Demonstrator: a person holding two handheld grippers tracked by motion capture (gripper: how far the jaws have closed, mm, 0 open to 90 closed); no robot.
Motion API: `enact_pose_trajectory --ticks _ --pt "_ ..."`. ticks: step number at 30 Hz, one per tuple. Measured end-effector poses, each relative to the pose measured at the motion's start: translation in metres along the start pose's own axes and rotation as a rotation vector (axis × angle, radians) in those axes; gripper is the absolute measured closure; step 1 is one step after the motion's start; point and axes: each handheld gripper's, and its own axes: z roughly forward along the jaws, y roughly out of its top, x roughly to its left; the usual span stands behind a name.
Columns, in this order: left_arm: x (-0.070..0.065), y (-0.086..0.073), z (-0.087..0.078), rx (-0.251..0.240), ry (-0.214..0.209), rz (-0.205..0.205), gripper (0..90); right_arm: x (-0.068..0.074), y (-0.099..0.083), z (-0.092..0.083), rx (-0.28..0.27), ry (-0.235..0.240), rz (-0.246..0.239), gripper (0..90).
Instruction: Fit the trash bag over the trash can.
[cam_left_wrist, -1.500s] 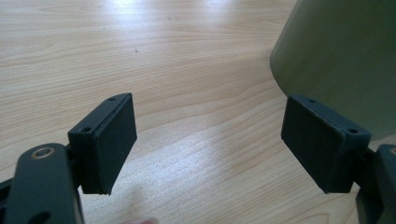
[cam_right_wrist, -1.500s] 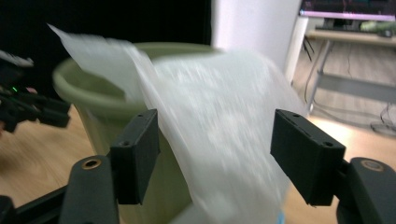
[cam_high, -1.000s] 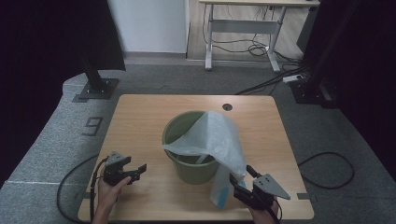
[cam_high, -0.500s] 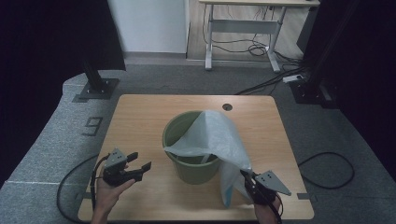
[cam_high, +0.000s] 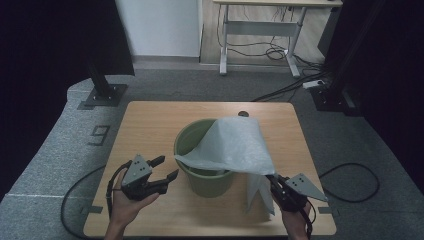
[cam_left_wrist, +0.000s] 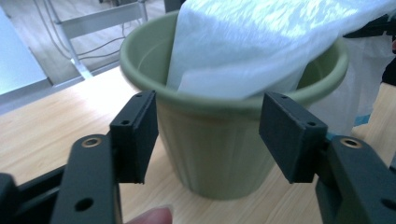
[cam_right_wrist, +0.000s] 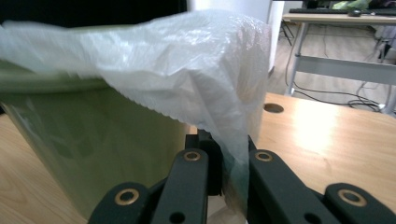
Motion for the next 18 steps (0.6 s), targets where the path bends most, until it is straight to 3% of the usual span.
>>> enact_pose_trajectory --ticks 11,18 --pt "0.005 0.008 0.012 -0.009 -0.074 0.003 50.4 -0.005 0.026 -0.001 -0.022 0.016 -0.001 87.9" --pt "0.002 0.018 0.032 0.034 -0.132 0.006 55.1 -0.003 0.052 0.000 -0.055 0.033 -0.021 87.9"
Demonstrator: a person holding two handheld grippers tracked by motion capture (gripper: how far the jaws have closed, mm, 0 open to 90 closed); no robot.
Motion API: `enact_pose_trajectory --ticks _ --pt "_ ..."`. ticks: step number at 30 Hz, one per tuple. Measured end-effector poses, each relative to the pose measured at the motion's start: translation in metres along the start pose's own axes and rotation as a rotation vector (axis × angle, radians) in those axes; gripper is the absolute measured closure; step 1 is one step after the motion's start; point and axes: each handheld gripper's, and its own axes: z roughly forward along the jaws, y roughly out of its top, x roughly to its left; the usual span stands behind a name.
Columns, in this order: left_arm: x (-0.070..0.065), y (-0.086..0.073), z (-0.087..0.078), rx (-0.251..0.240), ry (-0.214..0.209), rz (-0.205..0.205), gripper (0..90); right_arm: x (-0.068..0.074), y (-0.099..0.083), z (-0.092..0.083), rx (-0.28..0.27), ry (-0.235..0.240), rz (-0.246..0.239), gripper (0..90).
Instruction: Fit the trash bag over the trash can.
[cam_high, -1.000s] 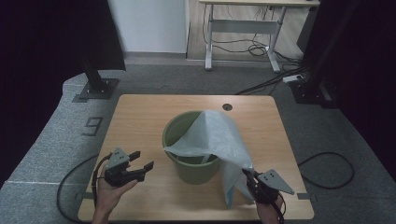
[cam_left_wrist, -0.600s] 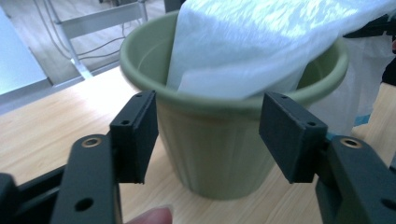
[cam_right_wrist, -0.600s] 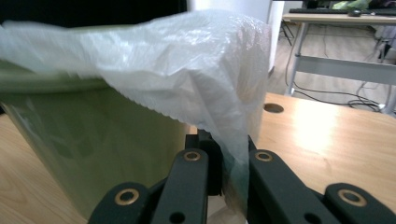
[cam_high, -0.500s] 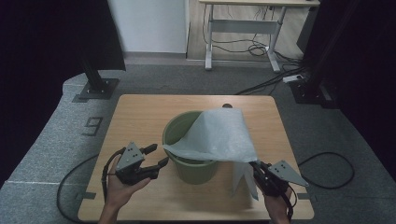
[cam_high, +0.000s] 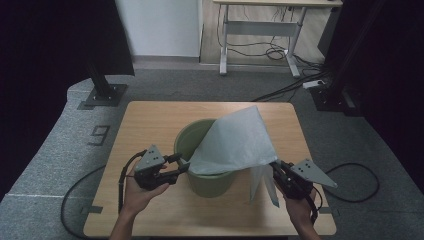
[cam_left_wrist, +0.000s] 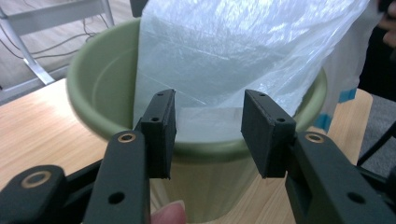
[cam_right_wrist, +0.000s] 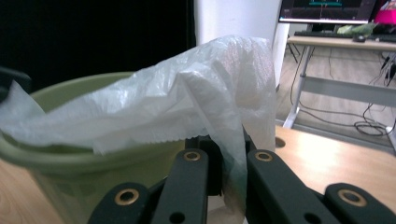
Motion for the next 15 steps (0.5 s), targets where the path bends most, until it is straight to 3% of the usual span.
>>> enact_pose_trajectory --ticks 9,15 --pt "-0.003 0.005 0.004 -0.026 -0.020 -0.018 49.8 0.002 0.021 -0.011 -0.024 -0.003 -0.044 87.8" --pt "-0.013 0.006 -0.002 -0.027 -0.044 -0.004 45.1 0.012 0.022 -0.001 0.013 0.024 -0.071 87.7"
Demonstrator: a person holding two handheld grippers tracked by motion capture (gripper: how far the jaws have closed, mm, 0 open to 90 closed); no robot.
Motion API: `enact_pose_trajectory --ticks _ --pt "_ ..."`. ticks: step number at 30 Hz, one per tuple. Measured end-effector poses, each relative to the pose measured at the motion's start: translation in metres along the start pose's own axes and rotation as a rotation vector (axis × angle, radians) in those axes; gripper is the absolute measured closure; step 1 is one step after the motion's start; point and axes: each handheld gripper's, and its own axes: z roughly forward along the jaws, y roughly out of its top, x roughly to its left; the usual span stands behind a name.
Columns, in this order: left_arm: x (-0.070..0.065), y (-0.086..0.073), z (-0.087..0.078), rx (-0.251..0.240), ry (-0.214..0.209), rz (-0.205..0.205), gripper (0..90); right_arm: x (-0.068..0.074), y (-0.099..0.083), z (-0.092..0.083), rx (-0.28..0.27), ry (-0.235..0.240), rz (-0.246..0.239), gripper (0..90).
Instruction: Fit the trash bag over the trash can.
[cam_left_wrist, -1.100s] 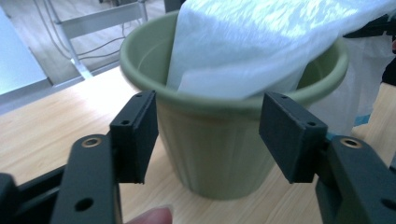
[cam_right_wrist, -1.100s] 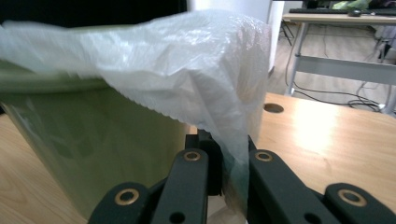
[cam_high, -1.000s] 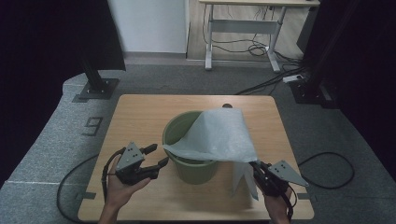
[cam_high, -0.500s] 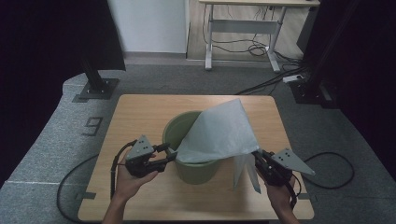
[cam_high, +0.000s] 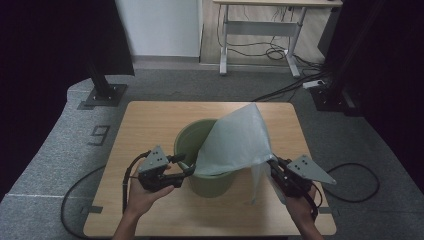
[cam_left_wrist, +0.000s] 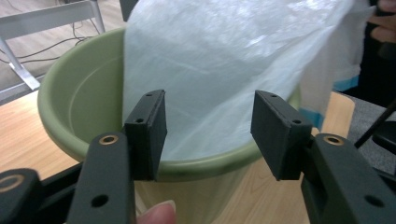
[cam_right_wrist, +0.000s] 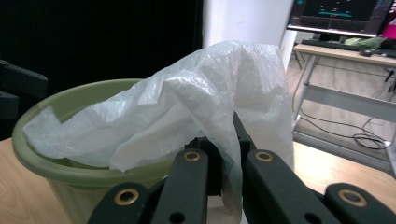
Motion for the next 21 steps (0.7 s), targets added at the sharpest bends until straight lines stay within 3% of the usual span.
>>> enact_pose_trajectory --ticks 5,13,21 --pt "-0.008 0.000 0.003 0.009 -0.022 0.018 41.6 0.007 0.000 0.011 0.008 0.023 0.007 87.5" --pt "-0.024 0.001 0.023 0.029 -0.066 0.035 41.5 0.017 0.003 0.018 0.020 0.050 0.007 87.5" --pt "-0.033 0.001 0.037 0.041 -0.070 0.049 42.9 0.019 -0.003 0.021 0.030 0.068 0.031 87.5"
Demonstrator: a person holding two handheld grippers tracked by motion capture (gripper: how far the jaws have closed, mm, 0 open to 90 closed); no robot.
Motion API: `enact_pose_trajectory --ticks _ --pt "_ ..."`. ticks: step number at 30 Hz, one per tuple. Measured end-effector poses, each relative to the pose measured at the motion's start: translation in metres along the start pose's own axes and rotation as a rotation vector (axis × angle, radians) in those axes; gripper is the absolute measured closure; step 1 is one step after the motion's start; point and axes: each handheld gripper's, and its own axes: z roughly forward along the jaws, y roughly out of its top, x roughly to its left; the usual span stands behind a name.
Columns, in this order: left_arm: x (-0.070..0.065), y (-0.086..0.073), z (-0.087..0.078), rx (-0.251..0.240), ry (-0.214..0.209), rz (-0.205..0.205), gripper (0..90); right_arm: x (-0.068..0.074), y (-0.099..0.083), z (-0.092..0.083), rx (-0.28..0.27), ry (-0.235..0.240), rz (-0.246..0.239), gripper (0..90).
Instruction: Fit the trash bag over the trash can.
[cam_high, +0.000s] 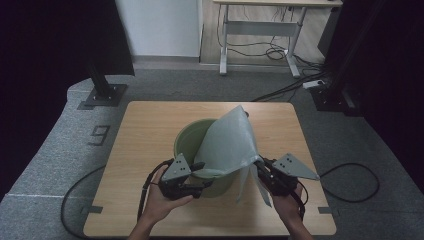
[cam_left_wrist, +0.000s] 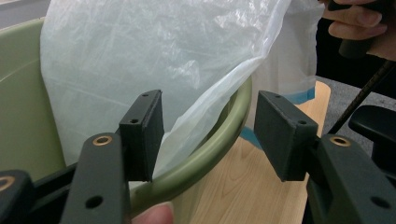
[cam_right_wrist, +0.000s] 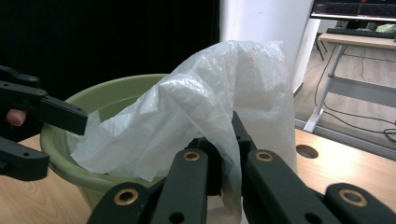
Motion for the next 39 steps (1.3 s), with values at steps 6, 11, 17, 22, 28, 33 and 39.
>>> enact_pose_trajectory --ticks 6,11,17,22,28,33,39 --pt "-0.002 0.004 0.007 -0.013 0.005 -0.014 43.6 0.001 -0.001 0.002 -0.004 0.012 0.010 87.5" --pt "-0.010 0.010 0.016 -0.021 -0.002 -0.007 43.4 0.001 0.004 0.004 -0.018 0.012 0.023 87.7" --pt "-0.016 0.017 0.025 -0.003 -0.004 0.006 42.9 0.004 0.010 0.008 -0.026 0.005 0.009 87.9" --pt "-0.014 0.017 0.031 0.030 0.008 -0.005 55.3 0.005 0.008 0.009 -0.018 0.023 0.004 87.8" --pt "-0.011 0.018 0.031 0.028 -0.067 -0.045 70.9 0.000 0.005 0.006 -0.013 0.055 0.016 85.8" --pt "-0.012 0.021 0.027 0.024 -0.092 -0.048 73.3 -0.001 0.002 0.000 -0.016 0.067 0.023 83.9" --pt "-0.007 0.026 0.022 0.016 -0.122 -0.065 79.1 -0.004 0.000 -0.002 -0.014 0.068 0.026 82.0"
